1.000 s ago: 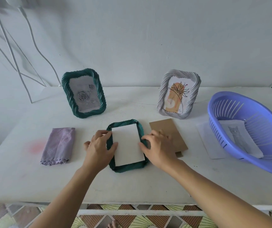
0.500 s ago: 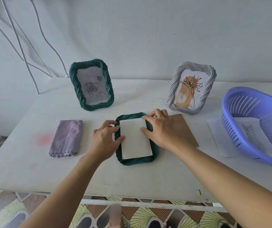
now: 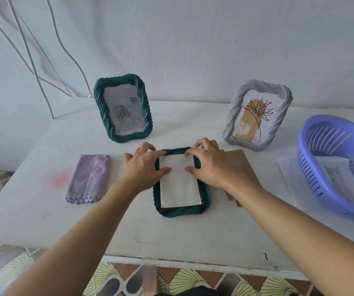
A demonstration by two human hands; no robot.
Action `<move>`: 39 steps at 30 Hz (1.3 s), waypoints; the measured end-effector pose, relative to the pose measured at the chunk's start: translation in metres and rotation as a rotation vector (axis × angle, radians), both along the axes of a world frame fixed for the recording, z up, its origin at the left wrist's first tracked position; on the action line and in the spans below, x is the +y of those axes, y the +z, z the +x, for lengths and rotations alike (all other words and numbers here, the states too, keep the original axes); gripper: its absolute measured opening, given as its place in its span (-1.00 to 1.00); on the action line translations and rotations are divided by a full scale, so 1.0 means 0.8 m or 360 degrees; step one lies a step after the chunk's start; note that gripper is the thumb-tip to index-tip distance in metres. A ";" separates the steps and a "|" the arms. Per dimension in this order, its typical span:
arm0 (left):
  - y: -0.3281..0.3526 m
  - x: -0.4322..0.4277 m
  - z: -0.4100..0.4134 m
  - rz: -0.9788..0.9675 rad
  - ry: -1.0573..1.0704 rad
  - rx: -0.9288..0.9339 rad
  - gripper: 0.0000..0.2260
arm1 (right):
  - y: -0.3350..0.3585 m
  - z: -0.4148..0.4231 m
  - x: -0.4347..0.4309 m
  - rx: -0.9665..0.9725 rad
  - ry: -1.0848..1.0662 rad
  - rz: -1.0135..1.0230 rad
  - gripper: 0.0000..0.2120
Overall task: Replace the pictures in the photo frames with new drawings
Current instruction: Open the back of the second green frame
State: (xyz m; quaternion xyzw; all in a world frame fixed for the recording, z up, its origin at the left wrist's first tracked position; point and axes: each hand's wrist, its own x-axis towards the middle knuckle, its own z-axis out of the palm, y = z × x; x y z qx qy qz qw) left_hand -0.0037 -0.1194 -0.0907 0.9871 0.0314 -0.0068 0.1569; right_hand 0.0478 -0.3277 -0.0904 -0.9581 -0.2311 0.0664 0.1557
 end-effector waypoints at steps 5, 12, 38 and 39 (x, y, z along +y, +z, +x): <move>0.002 0.003 0.000 -0.0059 -0.0022 -0.0013 -0.57 | -0.003 0.000 -0.001 0.0040 0.0014 0.0012 -0.50; 0.004 0.004 0.002 -0.0120 -0.0054 -0.0148 -0.62 | -0.002 -0.001 -0.003 0.0027 0.0002 0.0052 -0.44; 0.052 -0.005 -0.063 -0.1031 -0.0044 -0.0269 -0.67 | 0.036 -0.030 -0.007 0.0196 -0.0469 0.1468 -0.87; 0.056 -0.009 -0.065 -0.1102 -0.0016 -0.0270 -0.69 | 0.038 -0.031 -0.008 0.0187 -0.0493 0.1501 -0.87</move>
